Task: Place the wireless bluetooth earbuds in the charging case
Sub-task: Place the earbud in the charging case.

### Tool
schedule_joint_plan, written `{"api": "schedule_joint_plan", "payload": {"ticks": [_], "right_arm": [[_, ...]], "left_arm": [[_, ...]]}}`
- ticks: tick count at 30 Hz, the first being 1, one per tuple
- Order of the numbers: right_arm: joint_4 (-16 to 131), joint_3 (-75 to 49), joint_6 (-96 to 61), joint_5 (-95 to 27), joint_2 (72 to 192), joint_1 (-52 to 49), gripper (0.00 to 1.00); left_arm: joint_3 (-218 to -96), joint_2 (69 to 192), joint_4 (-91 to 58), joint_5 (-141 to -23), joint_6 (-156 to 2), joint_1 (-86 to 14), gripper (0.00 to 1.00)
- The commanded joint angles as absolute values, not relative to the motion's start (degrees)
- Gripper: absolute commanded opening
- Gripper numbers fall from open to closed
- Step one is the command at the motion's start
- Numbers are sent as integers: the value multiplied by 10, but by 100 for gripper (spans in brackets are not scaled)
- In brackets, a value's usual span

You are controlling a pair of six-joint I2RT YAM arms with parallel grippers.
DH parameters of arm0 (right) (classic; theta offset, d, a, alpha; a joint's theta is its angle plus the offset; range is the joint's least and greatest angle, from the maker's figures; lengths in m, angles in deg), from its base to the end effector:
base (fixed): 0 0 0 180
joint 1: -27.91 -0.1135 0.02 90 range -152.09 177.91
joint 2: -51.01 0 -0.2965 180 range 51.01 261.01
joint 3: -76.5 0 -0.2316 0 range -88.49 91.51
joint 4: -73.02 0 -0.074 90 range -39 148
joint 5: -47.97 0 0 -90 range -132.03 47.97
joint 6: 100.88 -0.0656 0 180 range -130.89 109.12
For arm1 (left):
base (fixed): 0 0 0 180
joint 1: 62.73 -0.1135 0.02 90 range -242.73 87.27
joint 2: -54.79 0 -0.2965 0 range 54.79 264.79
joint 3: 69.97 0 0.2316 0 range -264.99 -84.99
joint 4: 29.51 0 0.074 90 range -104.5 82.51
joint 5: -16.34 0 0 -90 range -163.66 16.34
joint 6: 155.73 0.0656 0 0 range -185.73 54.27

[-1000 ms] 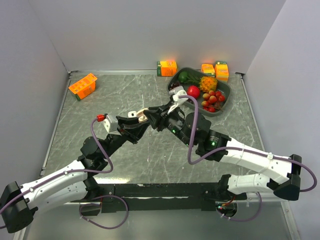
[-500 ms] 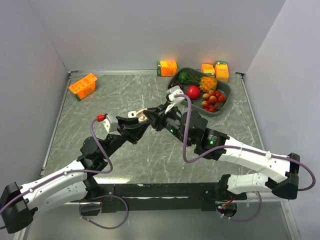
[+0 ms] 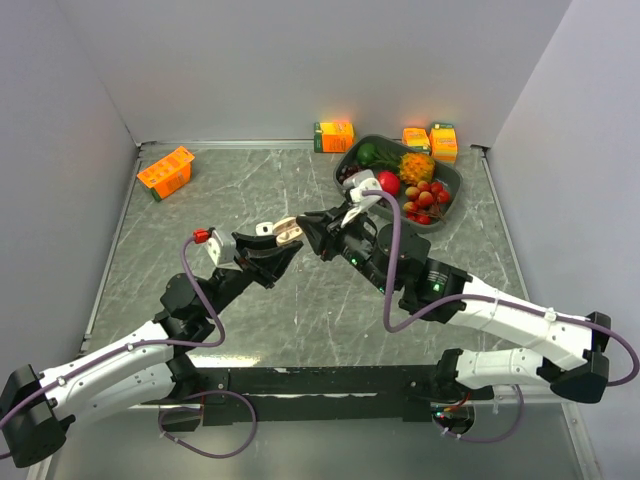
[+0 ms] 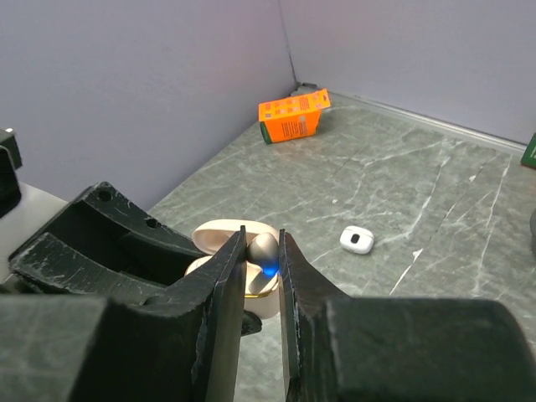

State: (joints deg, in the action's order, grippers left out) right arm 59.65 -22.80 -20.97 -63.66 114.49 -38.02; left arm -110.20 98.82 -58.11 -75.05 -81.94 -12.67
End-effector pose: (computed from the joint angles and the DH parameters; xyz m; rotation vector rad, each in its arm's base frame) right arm 0.1214 0.2125 0.4564 -0.4395 1.4958 0.7762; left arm 0.1045 -0.1272 0.3628 0.3709 1.1406 -1.0372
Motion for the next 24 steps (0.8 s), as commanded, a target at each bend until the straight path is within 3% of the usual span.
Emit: {"api": "schedule_joint_plan", "payload": {"ticks": [1, 8, 24], "right_arm": [[613, -220, -185, -653, 1123, -385, 0], [655, -236, -127, -675, 1124, -400, 0], [685, -257, -57, -718, 1152, -419, 0]], "left_arm": [[-1115, 986, -603, -745, -822, -125, 1], [-1155, 1005, -537, -757, -830, -125, 1], [-1153, 1002, -546, -766, -835, -125, 1]]}}
